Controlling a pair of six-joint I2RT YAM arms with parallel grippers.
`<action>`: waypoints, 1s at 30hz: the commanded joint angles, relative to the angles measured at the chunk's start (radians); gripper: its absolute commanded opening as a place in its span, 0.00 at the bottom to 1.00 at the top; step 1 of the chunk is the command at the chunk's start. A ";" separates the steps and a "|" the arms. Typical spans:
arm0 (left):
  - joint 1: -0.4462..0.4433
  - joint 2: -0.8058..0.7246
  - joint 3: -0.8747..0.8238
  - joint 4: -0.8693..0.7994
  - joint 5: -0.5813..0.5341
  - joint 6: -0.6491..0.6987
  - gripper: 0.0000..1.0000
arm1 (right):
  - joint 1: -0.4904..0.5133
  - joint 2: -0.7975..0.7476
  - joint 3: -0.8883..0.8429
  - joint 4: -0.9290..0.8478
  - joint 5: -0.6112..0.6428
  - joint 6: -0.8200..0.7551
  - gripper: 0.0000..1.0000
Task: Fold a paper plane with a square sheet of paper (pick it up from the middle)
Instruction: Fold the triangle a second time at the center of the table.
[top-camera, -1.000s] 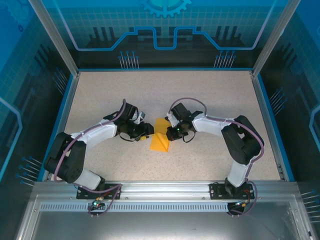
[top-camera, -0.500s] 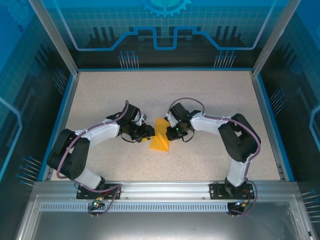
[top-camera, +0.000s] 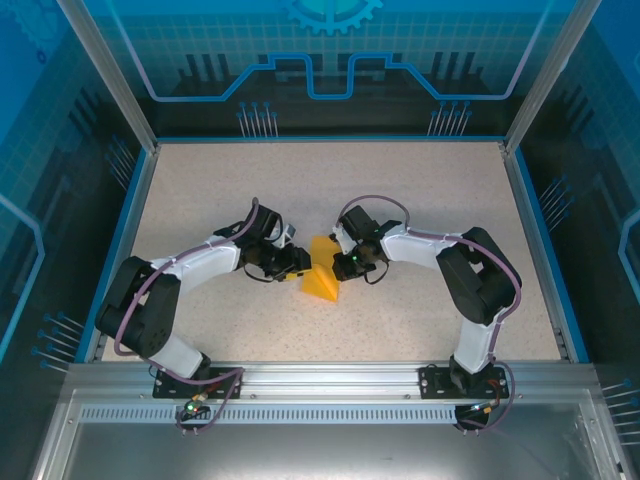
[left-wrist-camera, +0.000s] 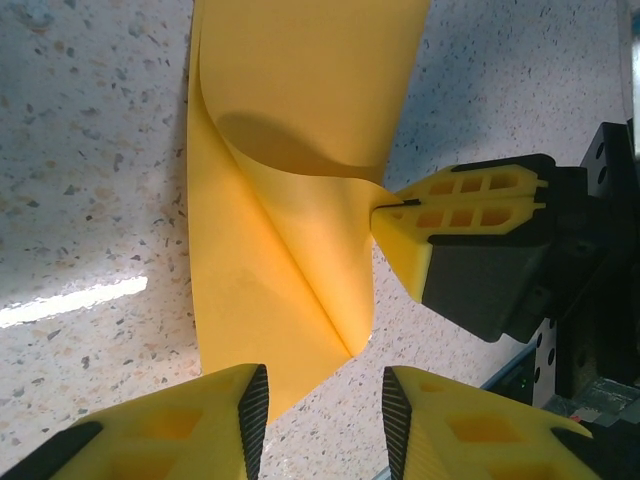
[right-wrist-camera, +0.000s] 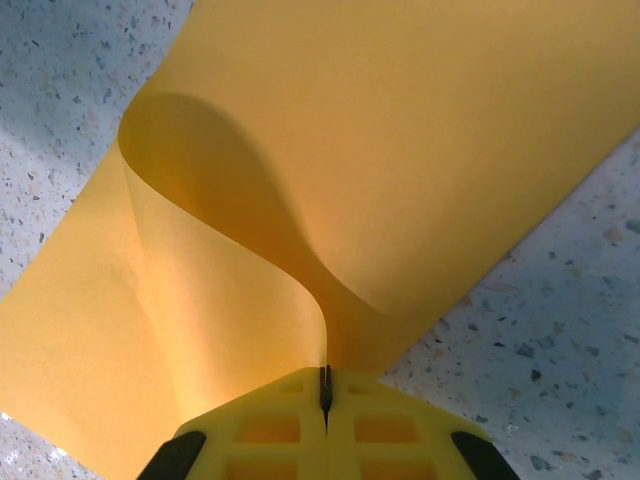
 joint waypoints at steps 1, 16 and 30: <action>-0.009 0.010 0.038 -0.005 0.035 0.003 0.38 | 0.003 -0.003 -0.004 -0.013 0.010 0.017 0.05; -0.018 0.021 0.054 -0.014 0.043 0.012 0.37 | 0.033 -0.036 -0.017 0.003 0.038 0.053 0.05; -0.023 0.032 0.054 -0.017 0.040 0.017 0.36 | 0.033 0.011 0.025 -0.014 0.033 0.039 0.05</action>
